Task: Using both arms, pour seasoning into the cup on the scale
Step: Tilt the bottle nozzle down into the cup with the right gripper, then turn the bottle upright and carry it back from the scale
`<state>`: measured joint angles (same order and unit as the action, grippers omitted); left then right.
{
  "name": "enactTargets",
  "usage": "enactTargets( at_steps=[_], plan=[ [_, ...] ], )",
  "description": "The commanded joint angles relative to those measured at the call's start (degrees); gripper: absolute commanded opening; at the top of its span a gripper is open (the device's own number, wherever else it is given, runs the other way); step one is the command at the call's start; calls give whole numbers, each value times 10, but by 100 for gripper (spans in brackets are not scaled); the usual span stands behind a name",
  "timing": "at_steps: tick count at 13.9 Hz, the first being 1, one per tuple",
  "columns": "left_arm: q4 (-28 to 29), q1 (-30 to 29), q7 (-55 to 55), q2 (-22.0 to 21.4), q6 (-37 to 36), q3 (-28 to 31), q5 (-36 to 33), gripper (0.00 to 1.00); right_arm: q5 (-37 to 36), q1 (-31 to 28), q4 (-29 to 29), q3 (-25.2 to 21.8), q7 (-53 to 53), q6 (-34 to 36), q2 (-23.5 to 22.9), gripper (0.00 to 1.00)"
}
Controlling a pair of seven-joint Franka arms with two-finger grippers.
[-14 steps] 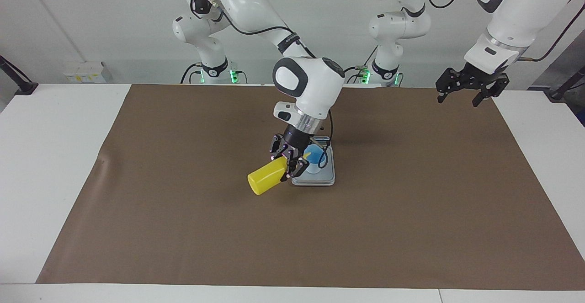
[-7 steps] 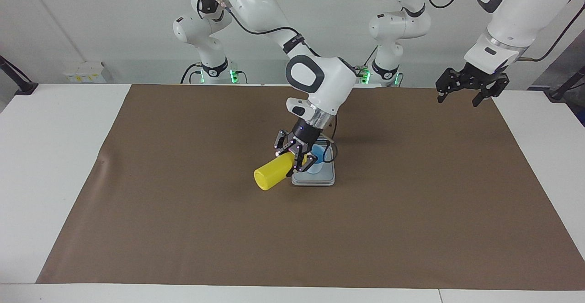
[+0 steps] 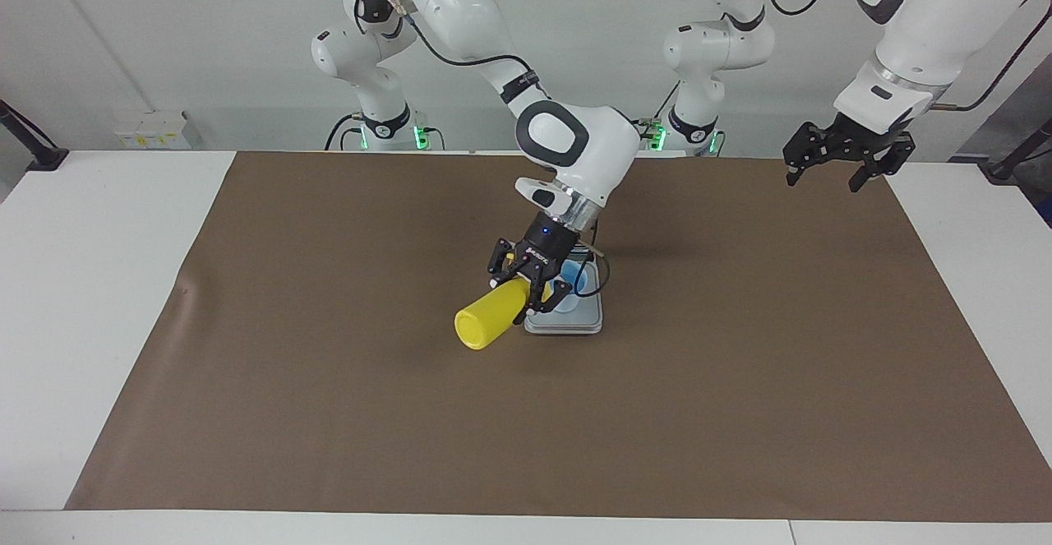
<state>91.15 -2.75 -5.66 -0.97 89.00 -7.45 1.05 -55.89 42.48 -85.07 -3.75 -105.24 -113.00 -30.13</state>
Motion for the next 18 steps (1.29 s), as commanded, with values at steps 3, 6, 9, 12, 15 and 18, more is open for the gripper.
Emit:
enactTargets(
  at_steps=[3, 6, 9, 12, 15, 18],
  plan=[
    [24, -3, -6, -18, 15, -2, -3, 100, -31, -5, -26, 1, -19, -31, 23, 0],
    [24, -2, -7, -18, 15, -2, -3, 100, -33, -5, -33, 1, -63, -34, 18, 0],
    [24, -2, -7, -18, 14, -1, -3, 100, -33, -5, -33, 1, -63, -49, 18, 0],
    [24, -2, -7, -18, 13, -1, -3, 100, -33, -5, -38, 1, -63, -49, 19, 0],
    [24, -2, -7, -18, 13, -1, -3, 100, -33, -6, -35, 1, -63, -45, 19, 0],
    [24, -2, -7, -18, 13, -1, -3, 100, -23, -10, -26, 0, -59, -40, 24, 0]
  ],
)
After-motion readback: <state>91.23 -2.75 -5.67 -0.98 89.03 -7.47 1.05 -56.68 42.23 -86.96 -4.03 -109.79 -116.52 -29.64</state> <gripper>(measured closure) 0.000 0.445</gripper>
